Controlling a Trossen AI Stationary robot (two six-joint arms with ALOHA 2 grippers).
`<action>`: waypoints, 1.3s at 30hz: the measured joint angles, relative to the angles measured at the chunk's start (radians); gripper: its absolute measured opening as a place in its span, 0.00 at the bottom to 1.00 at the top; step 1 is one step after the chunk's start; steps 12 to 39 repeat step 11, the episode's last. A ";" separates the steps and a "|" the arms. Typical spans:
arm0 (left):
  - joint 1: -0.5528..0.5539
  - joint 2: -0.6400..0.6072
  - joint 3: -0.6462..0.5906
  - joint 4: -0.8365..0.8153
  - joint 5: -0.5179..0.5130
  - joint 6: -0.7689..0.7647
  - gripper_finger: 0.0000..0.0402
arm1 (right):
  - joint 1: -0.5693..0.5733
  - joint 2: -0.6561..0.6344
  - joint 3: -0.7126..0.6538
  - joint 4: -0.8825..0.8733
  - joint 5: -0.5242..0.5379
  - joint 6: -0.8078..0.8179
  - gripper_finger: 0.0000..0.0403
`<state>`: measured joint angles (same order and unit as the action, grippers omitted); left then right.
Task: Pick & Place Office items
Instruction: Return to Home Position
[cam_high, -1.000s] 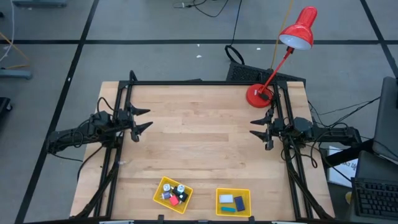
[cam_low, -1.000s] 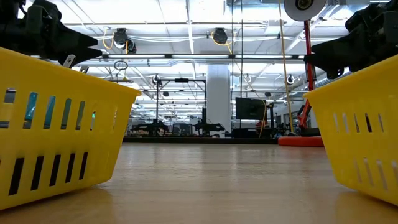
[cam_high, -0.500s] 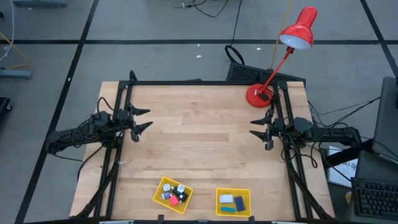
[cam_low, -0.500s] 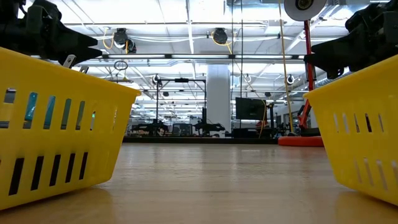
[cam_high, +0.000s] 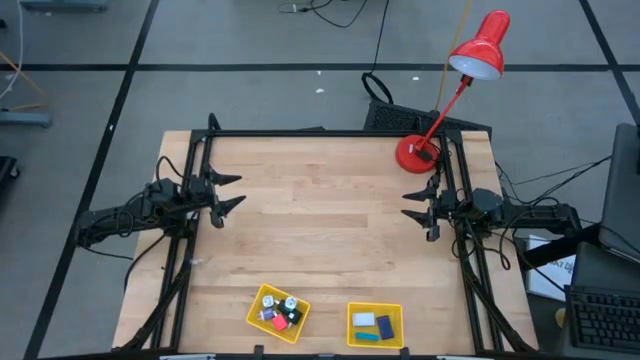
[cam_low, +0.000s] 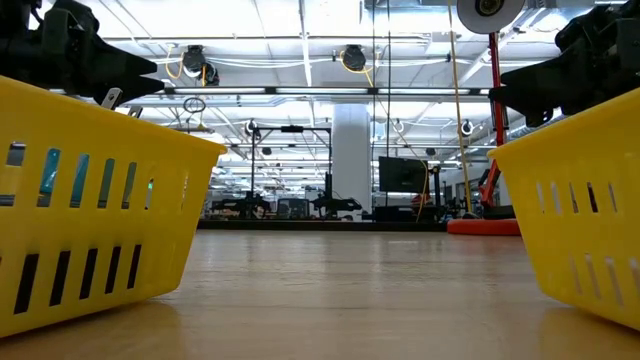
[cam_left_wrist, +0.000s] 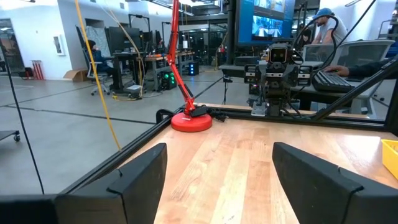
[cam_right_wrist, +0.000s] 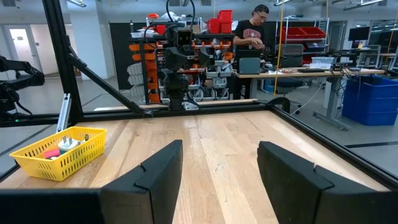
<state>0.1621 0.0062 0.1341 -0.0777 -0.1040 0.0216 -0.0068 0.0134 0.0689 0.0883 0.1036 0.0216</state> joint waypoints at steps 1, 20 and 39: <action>0.000 0.000 0.000 0.000 0.000 0.000 0.74 | 0.000 0.000 0.000 0.000 0.000 0.000 0.49; 0.000 0.000 0.000 0.000 0.000 0.000 0.70 | 0.000 0.000 0.000 0.000 0.000 0.000 0.49; 0.000 0.000 0.000 0.000 0.000 0.000 0.70 | 0.000 0.000 0.000 0.000 0.000 0.000 0.49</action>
